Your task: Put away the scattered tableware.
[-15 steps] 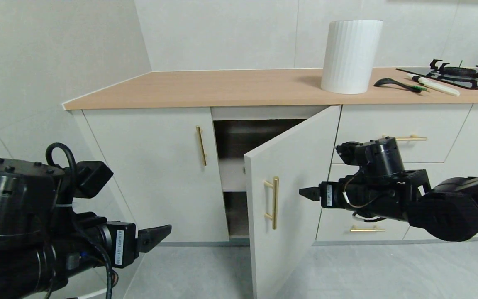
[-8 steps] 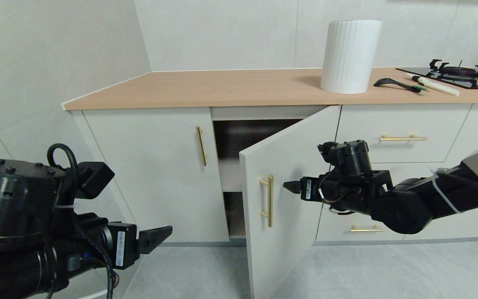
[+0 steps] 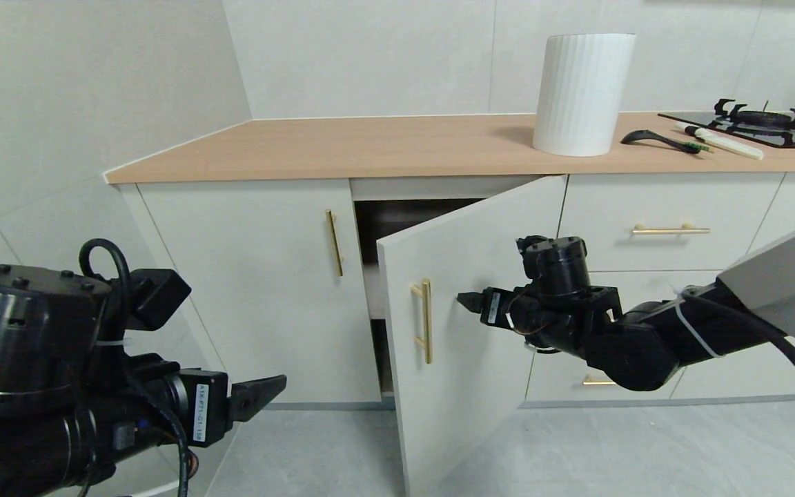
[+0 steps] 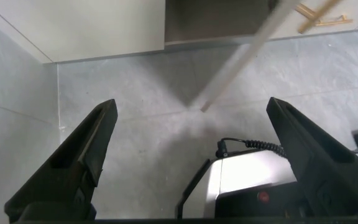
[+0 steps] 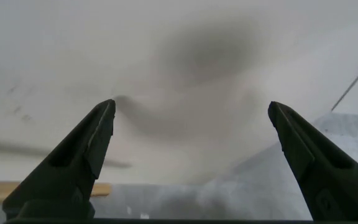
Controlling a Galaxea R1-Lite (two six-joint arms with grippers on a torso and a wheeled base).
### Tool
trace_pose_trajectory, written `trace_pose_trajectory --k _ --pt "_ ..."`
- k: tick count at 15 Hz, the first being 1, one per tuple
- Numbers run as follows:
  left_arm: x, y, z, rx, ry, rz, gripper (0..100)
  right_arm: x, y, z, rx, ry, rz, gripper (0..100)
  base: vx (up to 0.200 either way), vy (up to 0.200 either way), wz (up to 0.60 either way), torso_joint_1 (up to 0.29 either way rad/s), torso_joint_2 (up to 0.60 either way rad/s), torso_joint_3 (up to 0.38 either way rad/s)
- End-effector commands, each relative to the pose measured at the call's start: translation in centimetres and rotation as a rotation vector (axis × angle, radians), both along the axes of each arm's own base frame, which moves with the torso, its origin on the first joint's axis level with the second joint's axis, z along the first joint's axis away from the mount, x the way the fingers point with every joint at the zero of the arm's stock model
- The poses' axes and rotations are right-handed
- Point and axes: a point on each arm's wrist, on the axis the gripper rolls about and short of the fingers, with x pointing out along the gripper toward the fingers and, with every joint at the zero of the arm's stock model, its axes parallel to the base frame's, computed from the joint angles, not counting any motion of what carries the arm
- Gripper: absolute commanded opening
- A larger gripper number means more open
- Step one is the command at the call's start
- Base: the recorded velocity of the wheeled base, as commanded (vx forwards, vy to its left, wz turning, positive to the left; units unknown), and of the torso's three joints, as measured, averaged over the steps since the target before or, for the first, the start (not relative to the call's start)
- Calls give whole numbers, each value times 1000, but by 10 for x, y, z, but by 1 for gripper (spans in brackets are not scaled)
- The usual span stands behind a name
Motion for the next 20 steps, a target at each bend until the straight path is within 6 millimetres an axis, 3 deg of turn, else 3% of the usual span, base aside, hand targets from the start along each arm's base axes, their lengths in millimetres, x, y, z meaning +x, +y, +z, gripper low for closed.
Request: trace_pose_trajectory --k 1,6,11,20 --pt "0 0 1 -3 -6 2 100 10 12 -12 17 11 -26 100 200 0 0 -2 -2 12" --pt "0 0 0 -1 -2 2 100 13 18 -10 75 17 -52 100 200 0 0 1 5 2" --pt "1 0 0 1 2 2 100 16 35 -8 169 11 -74 100 0 0 0 0 0 0" --pt "2 -1 -2 4 9 5 100 28 42 -4 244 -11 -142 100 0 0 0 0 0 0"
